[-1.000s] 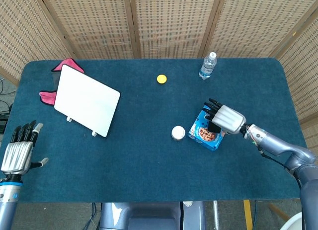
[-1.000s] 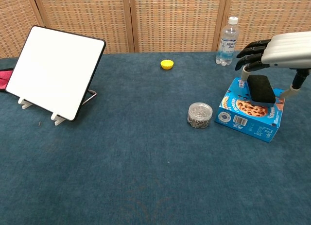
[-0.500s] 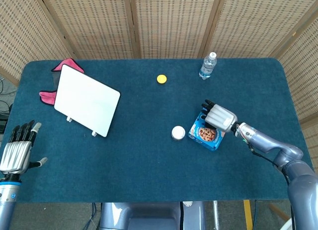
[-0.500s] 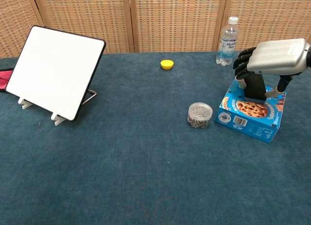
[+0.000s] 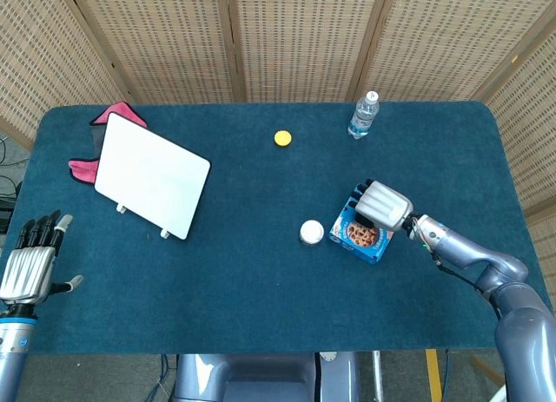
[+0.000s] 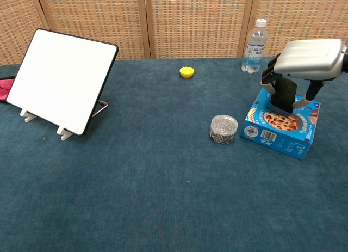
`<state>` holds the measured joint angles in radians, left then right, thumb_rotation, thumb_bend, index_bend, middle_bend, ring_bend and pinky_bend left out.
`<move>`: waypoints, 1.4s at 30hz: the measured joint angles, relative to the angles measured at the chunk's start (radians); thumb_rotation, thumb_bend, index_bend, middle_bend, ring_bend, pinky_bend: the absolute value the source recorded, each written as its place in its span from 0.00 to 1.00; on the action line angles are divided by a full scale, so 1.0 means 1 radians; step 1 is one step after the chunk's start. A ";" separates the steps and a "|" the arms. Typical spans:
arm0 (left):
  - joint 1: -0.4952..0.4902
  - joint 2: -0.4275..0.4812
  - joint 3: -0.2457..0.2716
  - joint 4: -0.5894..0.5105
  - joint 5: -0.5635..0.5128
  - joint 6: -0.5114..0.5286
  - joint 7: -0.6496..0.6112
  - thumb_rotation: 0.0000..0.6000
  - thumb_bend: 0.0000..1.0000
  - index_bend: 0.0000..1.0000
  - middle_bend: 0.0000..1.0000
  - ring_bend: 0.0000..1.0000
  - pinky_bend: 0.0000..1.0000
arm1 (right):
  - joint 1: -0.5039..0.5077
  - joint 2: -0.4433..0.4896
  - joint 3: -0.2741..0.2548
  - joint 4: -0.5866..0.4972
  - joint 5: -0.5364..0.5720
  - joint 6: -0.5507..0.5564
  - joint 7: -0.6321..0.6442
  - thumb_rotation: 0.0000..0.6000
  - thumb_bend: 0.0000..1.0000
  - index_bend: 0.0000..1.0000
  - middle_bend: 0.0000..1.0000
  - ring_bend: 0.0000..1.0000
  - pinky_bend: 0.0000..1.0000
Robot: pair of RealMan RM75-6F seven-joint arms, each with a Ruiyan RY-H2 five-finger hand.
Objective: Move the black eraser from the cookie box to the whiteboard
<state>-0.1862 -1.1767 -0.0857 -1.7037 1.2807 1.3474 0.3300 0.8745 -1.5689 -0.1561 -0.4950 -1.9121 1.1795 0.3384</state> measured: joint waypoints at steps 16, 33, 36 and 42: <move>-0.012 0.007 0.005 -0.009 -0.003 -0.014 -0.002 1.00 0.00 0.00 0.00 0.00 0.00 | 0.043 0.143 0.027 -0.410 -0.029 0.158 -0.093 1.00 0.49 0.62 0.58 0.41 0.49; -0.014 0.030 0.014 -0.010 -0.001 -0.031 -0.051 1.00 0.00 0.00 0.00 0.00 0.00 | 0.299 0.061 0.225 -0.933 0.064 -0.369 -0.668 1.00 0.51 0.62 0.58 0.41 0.49; -0.015 0.036 0.016 -0.008 0.000 -0.037 -0.064 1.00 0.00 0.00 0.00 0.00 0.00 | 0.316 0.005 0.257 -0.941 0.124 -0.423 -0.747 1.00 0.51 0.62 0.58 0.41 0.49; -0.023 0.037 0.018 -0.005 -0.009 -0.056 -0.066 1.00 0.00 0.00 0.00 0.00 0.00 | 0.331 -0.095 0.297 -0.906 0.198 -0.465 -0.857 1.00 0.35 0.58 0.54 0.40 0.49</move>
<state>-0.2087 -1.1394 -0.0677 -1.7087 1.2713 1.2910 0.2635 1.2055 -1.6643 0.1407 -1.4010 -1.7136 0.7149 -0.5191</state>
